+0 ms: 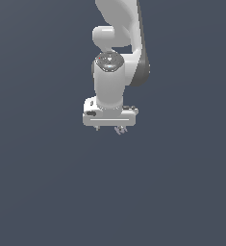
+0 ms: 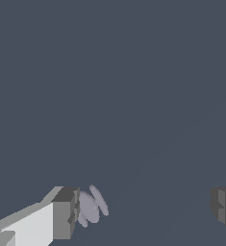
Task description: Pick up the object and move it to a goal position.
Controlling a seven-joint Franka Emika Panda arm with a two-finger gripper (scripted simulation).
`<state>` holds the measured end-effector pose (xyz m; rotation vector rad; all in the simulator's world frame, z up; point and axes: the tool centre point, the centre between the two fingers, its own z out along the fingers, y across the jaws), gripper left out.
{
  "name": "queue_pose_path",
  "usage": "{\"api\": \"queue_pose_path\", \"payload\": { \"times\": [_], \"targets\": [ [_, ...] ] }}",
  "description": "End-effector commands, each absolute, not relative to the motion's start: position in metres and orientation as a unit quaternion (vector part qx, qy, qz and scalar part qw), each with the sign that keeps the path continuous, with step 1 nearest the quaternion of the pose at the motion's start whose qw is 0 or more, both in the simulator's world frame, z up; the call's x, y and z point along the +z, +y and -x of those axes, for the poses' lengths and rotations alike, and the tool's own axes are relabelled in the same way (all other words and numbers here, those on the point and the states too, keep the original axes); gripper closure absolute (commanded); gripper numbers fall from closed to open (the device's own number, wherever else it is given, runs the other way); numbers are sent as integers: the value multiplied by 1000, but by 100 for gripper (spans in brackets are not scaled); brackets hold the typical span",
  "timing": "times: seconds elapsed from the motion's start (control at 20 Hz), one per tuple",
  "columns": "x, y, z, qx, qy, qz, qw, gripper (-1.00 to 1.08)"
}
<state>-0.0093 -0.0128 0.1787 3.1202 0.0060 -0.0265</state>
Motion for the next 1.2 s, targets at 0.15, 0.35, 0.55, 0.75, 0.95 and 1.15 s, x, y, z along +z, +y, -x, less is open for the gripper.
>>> {"api": "queue_pose_path", "payload": {
  "times": [0.15,0.35,0.55,0.75,0.95,1.15],
  "targets": [
    [178,-18,9,-8,-2,-1000,12,-92],
    [175,-38,10,-7,-20,-1000,18,-92],
    [175,-48,10,-7,-29,-999,20,-92],
    [173,-44,11,-7,-23,-1000,20,-92],
    [164,-39,16,-7,-8,-1000,19,-92],
    [150,-28,26,-6,21,-1000,18,-92]
  ]
}}
